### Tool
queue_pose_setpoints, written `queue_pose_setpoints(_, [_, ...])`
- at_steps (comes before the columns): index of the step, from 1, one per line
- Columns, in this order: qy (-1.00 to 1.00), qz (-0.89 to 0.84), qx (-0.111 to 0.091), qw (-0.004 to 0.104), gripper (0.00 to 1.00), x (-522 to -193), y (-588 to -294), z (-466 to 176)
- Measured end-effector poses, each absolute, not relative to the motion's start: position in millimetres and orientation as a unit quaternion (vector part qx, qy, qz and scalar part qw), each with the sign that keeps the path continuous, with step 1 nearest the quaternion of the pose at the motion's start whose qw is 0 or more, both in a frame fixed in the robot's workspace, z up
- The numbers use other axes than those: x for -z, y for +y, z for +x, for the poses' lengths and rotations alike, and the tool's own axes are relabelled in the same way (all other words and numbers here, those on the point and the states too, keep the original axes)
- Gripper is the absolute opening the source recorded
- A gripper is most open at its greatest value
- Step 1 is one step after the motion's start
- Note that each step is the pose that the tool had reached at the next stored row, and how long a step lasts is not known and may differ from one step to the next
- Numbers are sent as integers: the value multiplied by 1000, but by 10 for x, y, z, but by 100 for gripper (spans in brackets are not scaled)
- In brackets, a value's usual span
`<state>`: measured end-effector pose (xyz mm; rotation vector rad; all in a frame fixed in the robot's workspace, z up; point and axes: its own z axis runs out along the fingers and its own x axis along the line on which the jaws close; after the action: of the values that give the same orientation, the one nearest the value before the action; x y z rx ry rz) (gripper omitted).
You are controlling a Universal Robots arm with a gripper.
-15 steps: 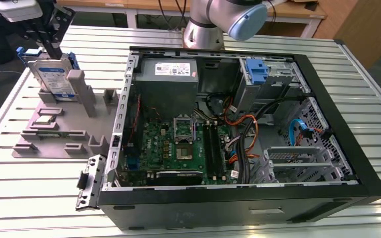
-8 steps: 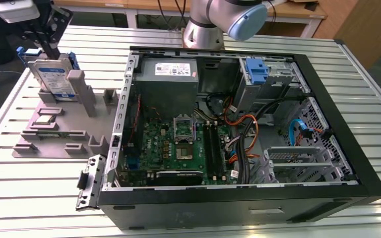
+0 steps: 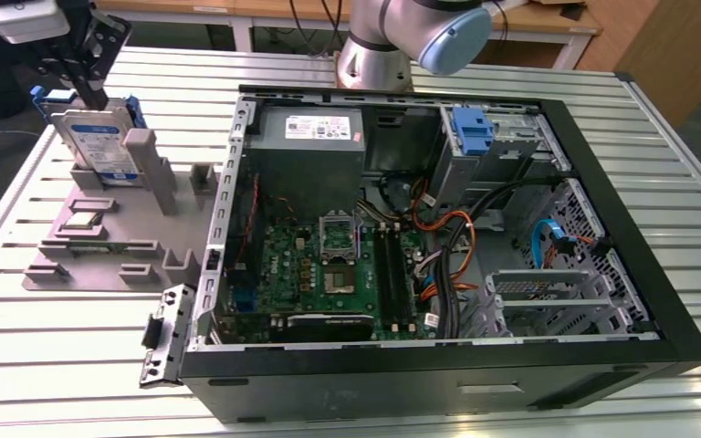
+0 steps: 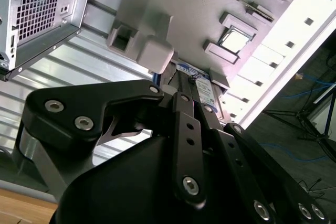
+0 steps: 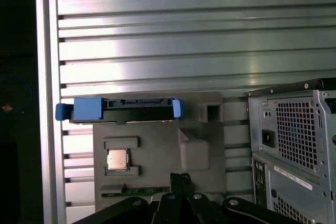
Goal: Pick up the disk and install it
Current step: 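Reach for the disk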
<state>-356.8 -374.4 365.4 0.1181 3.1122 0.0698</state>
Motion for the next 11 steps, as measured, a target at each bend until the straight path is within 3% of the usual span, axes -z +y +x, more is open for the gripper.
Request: queue_pose_setpoints(11, [999,38,-22,13,11,-3628,-3726,-3608])
